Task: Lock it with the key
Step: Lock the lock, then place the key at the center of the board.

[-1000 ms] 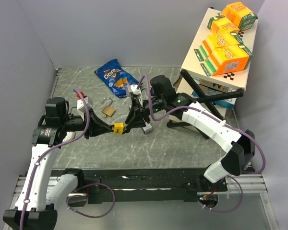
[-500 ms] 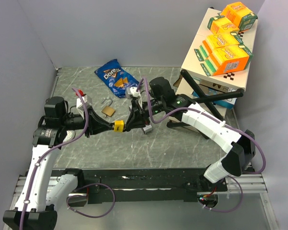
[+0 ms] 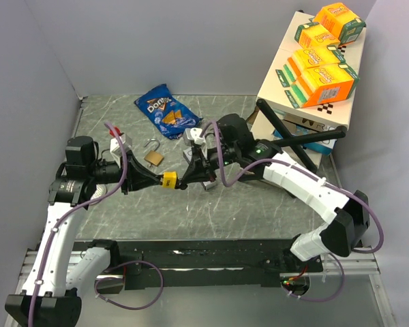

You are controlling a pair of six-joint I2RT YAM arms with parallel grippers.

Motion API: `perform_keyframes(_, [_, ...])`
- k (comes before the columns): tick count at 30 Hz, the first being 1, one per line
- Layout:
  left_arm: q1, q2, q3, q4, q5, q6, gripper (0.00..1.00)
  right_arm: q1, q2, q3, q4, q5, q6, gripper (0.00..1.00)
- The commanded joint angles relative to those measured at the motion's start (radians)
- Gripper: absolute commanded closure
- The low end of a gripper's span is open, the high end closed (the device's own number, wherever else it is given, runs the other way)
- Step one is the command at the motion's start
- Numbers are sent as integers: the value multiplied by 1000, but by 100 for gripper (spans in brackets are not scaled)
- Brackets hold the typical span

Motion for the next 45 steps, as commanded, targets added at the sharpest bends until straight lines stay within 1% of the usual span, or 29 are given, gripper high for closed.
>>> perform_keyframes(1, [45,-1,34,60,35,8,99,-75,-78,-59,-42,-25,-14,100])
perform_keyframes(2, [54,-1,50,34,35,31,99,-93,-81,-59,-65,-29,-20,100])
perform_keyframes(5, [66,4,61,-9,47,70,99,-130,-103,-77,-65,-32,-9,100])
perform_keyframes(6, [94,5,61,-15,50,85,99,-133,-112,-82,-70,-32,-12,100])
perform_keyframes(10, [115,13,59,-20,37,102,99,-138,-130,-97,-117,-3,-49,100])
perform_keyframes(12, [123,17,54,14,10,67,99,-127,-132,-123,-127,34,-67,100])
perform_keyframes(13, [124,23,51,31,-12,41,99,-121,-127,-134,-134,86,-98,100])
perform_keyframes(15, [124,34,50,52,-78,-1,99,-103,-116,-175,-165,138,-139,100])
perform_keyframes(16, [124,51,57,8,-98,17,99,-97,-106,-190,-174,160,-178,100])
perform_keyframes(17, [124,60,64,-1,-121,22,99,-94,-100,-218,-186,194,-198,100])
perform_keyframes(18, [124,68,71,-12,-179,18,99,-89,-95,-235,-200,208,-216,100])
perform_keyframes(20, [126,92,76,-58,-227,30,99,-84,-77,-293,-194,270,-248,100])
perform_keyframes(22, [124,108,79,-109,-250,96,99,-78,-52,-341,-171,315,-270,100])
perform_keyframes(27, [123,102,53,-81,-280,79,99,-74,41,-391,-105,444,-313,100])
perform_keyframes(31, [123,96,42,-72,-287,84,99,-74,95,-411,-88,488,-360,100])
perform_keyframes(39, [121,94,21,-67,-287,97,99,-78,146,-448,-59,517,-405,100])
perform_keyframes(40, [120,94,18,-67,-287,97,99,-78,147,-447,-55,524,-404,95])
perform_keyframes(42, [118,97,15,-64,-289,94,99,-84,157,-436,-55,536,-399,90])
perform_keyframes(45, [112,105,16,-74,-289,106,99,-89,169,-424,-62,551,-394,74])
